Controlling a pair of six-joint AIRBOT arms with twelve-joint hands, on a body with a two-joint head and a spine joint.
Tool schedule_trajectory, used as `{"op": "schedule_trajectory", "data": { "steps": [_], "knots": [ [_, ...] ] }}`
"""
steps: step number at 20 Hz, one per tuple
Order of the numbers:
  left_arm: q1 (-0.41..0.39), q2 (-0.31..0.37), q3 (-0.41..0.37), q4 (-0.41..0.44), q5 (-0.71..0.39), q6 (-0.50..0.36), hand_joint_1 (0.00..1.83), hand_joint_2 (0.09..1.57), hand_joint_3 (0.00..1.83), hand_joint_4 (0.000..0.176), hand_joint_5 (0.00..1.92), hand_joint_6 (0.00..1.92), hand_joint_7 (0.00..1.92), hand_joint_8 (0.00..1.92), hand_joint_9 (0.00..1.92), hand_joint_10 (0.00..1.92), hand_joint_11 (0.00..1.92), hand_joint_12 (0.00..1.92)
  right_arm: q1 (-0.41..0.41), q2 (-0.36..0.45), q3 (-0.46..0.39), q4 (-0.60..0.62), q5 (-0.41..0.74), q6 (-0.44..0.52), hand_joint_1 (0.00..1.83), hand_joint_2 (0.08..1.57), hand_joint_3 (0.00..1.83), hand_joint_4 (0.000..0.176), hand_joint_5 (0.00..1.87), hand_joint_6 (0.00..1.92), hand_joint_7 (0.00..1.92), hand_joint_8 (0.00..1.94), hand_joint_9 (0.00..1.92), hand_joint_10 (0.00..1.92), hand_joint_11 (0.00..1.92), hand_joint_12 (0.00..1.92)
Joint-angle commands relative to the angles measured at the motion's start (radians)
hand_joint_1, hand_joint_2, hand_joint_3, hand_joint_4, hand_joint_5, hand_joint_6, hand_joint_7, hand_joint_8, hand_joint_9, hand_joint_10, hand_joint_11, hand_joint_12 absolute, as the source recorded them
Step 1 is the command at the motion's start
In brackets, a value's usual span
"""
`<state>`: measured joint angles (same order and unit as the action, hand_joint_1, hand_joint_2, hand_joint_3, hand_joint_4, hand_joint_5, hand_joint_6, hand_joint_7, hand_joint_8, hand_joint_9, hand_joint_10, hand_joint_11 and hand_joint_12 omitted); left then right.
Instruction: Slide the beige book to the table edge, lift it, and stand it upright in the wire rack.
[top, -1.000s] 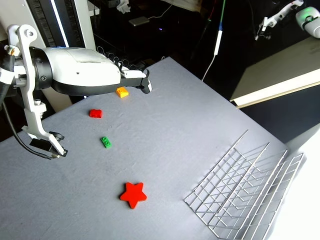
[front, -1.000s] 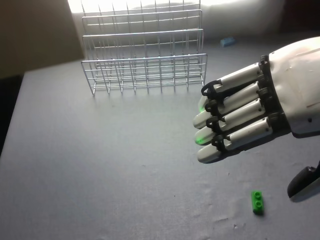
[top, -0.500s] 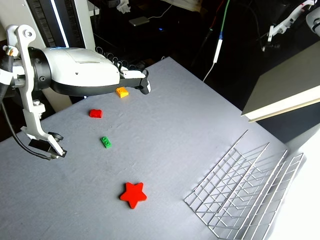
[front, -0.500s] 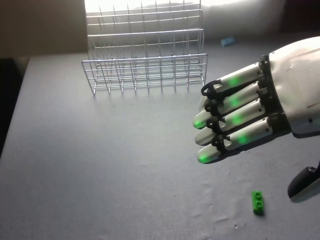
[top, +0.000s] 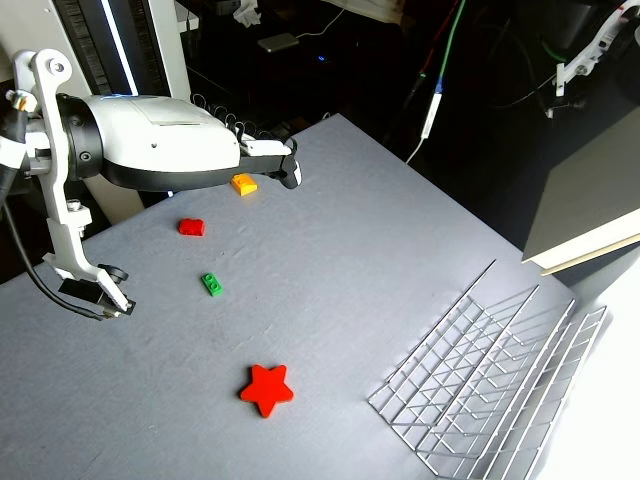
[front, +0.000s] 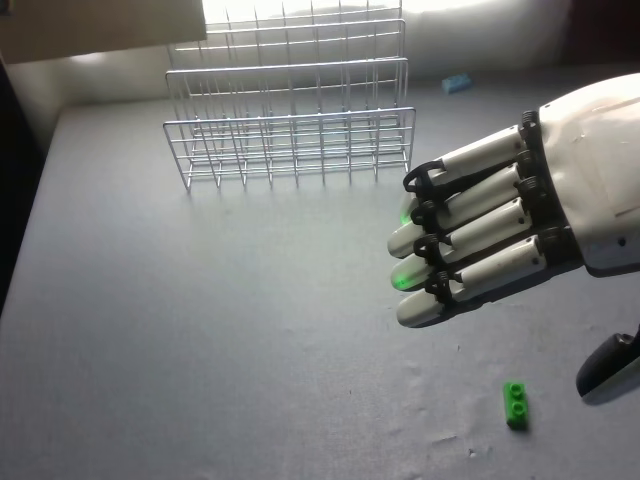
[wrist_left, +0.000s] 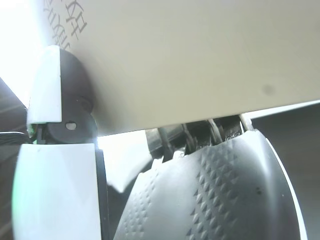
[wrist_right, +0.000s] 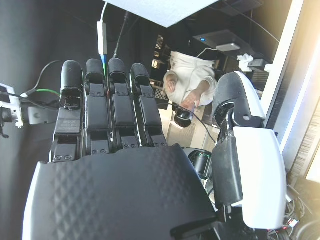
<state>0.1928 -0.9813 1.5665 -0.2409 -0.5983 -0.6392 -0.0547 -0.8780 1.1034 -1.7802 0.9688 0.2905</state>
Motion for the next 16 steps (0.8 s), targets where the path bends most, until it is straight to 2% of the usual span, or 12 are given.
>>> {"op": "schedule_trajectory", "data": {
  "steps": [1,2,5,6,8,10,11,13,14,15,16],
  "knots": [
    [-0.015,0.005,-0.002,-0.016,-0.156,-0.012,1.34,1.23,0.00,0.000,0.72,1.23,0.70,1.44,0.74,1.51,0.67,1.44,0.007,0.005,-0.003,0.086,0.015,-0.002,0.27,1.12,0.00,0.000,0.29,0.00,0.29,0.00,0.28,0.00,0.00,0.78],
    [-0.017,0.001,-0.013,-0.011,-0.194,0.015,1.34,1.23,0.00,0.000,0.71,1.24,0.70,1.45,0.75,1.50,0.67,1.45,0.007,0.005,-0.003,0.086,0.016,-0.002,0.25,1.13,0.00,0.000,0.29,0.00,0.28,0.00,0.28,0.00,0.00,0.76],
    [-0.016,-0.003,-0.036,0.017,-0.248,0.016,1.34,1.23,0.00,0.000,0.72,1.22,0.71,1.44,0.77,1.48,0.71,1.42,0.007,0.005,-0.003,0.086,0.016,-0.002,0.30,1.12,0.00,0.000,0.29,0.00,0.29,0.00,0.28,0.00,0.00,0.79],
    [-0.010,-0.003,-0.047,0.021,-0.269,0.013,1.34,1.22,0.00,0.000,0.76,1.20,0.70,1.44,0.75,1.49,0.72,1.41,0.007,0.005,-0.003,0.086,0.017,-0.002,0.27,1.12,0.00,0.000,0.30,0.00,0.30,0.01,0.29,0.01,0.00,0.80],
    [0.002,-0.007,-0.060,0.021,-0.290,-0.007,1.34,1.23,0.00,0.000,0.72,1.23,0.72,1.43,0.75,1.49,0.70,1.43,0.007,0.005,-0.003,0.086,0.018,-0.002,0.26,1.13,0.00,0.000,0.30,0.00,0.30,0.00,0.30,0.00,0.00,0.78],
    [0.009,-0.016,-0.066,0.021,-0.305,-0.019,1.33,1.23,0.00,0.000,0.73,1.20,0.70,1.47,0.75,1.53,0.69,1.45,0.007,0.005,-0.003,0.086,0.020,-0.002,0.26,1.12,0.00,0.000,0.31,0.00,0.31,0.00,0.31,0.01,0.00,0.85],
    [0.012,-0.019,-0.066,0.021,-0.307,-0.019,1.34,1.22,0.00,0.000,0.75,1.18,0.71,1.44,0.77,1.48,0.74,1.40,0.007,0.005,-0.003,0.086,0.020,-0.002,0.29,1.12,0.00,0.000,0.31,0.00,0.30,0.00,0.30,0.00,0.00,0.84],
    [0.031,-0.029,-0.064,0.022,-0.320,-0.033,1.34,1.23,0.00,0.000,0.74,1.20,0.70,1.47,0.74,1.51,0.73,1.40,0.007,0.005,-0.003,0.086,0.021,-0.002,0.27,1.13,0.00,0.000,0.29,0.00,0.28,0.00,0.27,0.00,0.00,0.77],
    [0.048,-0.034,-0.058,0.035,-0.335,-0.071,1.34,1.22,0.00,0.000,0.76,1.18,0.71,1.44,0.74,1.51,0.71,1.41,0.007,0.005,-0.004,0.086,0.021,-0.002,0.27,1.13,0.00,0.000,0.29,0.00,0.28,0.00,0.28,0.00,0.00,0.77],
    [0.056,-0.037,-0.055,0.049,-0.341,-0.084,1.34,1.23,0.00,0.000,0.74,1.21,0.70,1.45,0.73,1.52,0.67,1.43,0.008,0.004,-0.004,0.086,0.021,-0.002,0.26,1.13,0.00,0.000,0.30,0.00,0.30,0.01,0.30,0.01,0.00,0.82],
    [0.062,-0.042,-0.054,0.049,-0.345,-0.084,1.34,1.23,0.00,0.000,0.75,1.21,0.70,1.43,0.74,1.50,0.69,1.41,0.009,0.004,-0.004,0.086,0.021,-0.002,0.27,1.13,0.00,0.000,0.30,0.00,0.30,0.00,0.29,0.00,0.00,0.79]
  ]
}}
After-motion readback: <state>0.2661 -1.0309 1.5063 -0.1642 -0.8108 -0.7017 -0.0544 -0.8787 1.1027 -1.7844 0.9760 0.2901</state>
